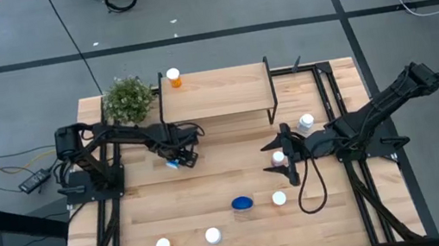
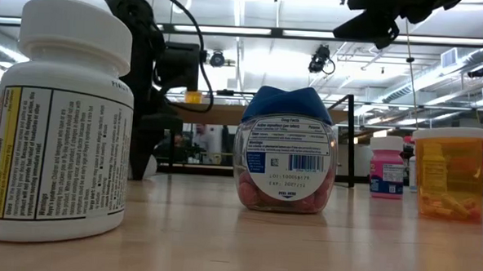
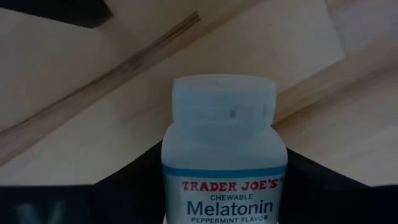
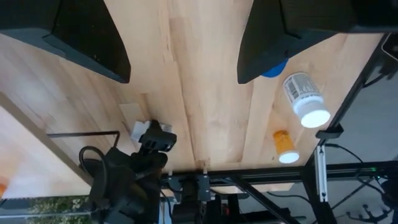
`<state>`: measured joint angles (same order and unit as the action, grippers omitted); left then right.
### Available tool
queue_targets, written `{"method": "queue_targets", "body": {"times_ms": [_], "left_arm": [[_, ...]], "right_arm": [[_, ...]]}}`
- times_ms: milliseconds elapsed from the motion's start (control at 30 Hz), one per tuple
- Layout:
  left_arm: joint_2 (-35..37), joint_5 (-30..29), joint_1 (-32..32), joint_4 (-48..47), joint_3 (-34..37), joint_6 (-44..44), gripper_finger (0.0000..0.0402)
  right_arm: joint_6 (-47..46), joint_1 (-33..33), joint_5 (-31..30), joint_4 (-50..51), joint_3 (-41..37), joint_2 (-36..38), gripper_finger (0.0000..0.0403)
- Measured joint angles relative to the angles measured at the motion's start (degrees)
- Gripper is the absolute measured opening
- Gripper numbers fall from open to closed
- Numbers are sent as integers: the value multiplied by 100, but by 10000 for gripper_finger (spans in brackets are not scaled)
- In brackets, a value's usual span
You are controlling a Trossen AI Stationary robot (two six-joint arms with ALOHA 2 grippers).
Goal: Pick and place medicine bottles onto shelf by color
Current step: Put the white blue pill bottle on the shelf
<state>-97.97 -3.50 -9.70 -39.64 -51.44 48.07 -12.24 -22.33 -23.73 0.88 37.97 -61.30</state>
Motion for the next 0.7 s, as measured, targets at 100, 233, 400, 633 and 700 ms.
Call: {"method": "queue_targets", "body": {"times_ms": [100,233,400,633,700], "left_arm": [[1,-36,86,-17,-30,-68,216],[85,119,203,38,-190,-86,215],[457,93,344,-103,-562,-188,216],[990,-353,598,-175,-1095,-246,217],[1120,-758,695,-173,-1283,-401,221]], "right_arm": [[-23,0,27,27,-1,0,305],[-101,0,27,33,1,0,305],[-156,0,27,34,1,0,305],[-466,0,29,247,1,0,305],[-560,0,29,269,1,0,305]]}}
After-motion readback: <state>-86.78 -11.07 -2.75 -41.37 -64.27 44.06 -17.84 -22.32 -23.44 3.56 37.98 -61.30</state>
